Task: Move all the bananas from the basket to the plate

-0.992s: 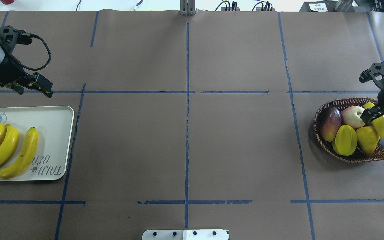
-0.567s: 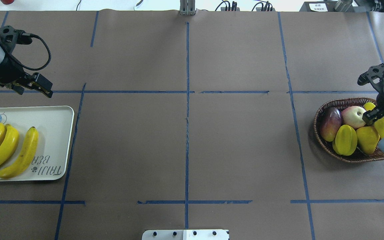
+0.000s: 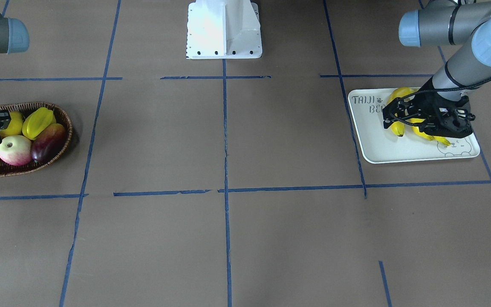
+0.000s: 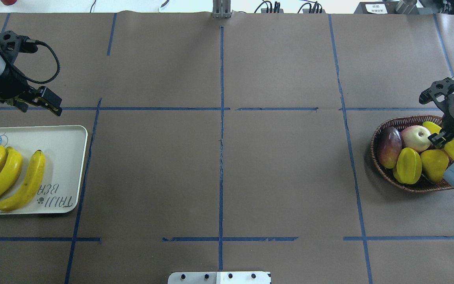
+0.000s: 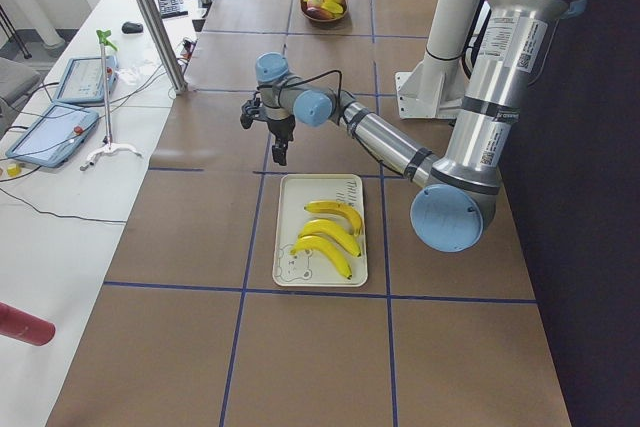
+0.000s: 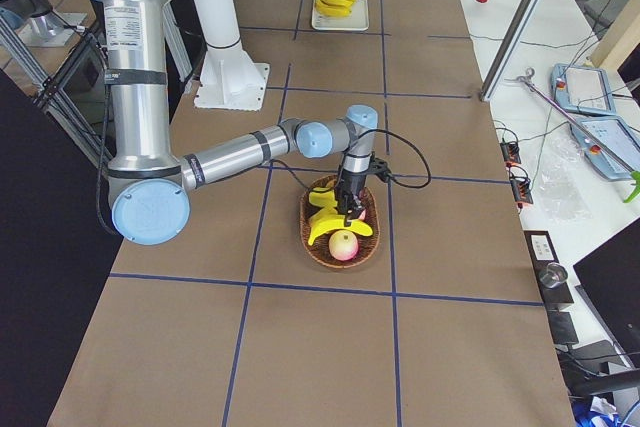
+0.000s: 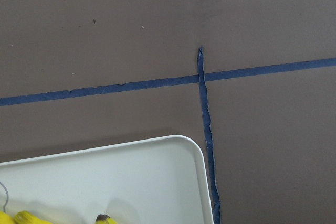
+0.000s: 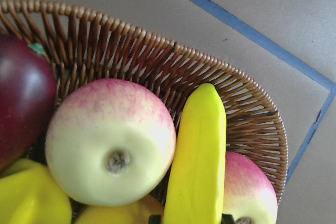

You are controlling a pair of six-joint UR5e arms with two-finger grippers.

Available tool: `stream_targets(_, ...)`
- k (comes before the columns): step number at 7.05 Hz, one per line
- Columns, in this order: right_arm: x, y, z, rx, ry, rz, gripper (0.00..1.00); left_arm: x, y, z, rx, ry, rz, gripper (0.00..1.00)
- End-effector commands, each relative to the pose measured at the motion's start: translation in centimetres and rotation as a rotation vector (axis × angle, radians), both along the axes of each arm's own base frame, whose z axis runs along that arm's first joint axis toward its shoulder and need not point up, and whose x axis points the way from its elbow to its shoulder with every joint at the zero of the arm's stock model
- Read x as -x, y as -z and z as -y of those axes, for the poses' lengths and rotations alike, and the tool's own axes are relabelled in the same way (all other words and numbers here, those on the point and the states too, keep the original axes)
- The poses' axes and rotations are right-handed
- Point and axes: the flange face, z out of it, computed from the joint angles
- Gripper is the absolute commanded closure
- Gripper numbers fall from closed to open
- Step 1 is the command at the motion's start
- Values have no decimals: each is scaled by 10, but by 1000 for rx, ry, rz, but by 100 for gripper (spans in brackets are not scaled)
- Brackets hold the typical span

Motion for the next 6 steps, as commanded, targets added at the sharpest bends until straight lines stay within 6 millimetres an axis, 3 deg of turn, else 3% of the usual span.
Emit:
stream_targets(1, -7, 36, -4, -9, -7, 3, 97, 0, 0, 0, 0, 0, 0, 0)
stream_targets(2, -11, 57, -1, -22, -17, 14, 97, 0, 0, 0, 0, 0, 0, 0)
stream_targets(4, -19, 79, 11, -50, -65, 51, 98, 0, 1, 0, -1, 0, -1, 0)
stream_targets(6, 0, 130, 33, -12, -292, 126, 100, 0, 1, 0, -1, 0, -1, 0)
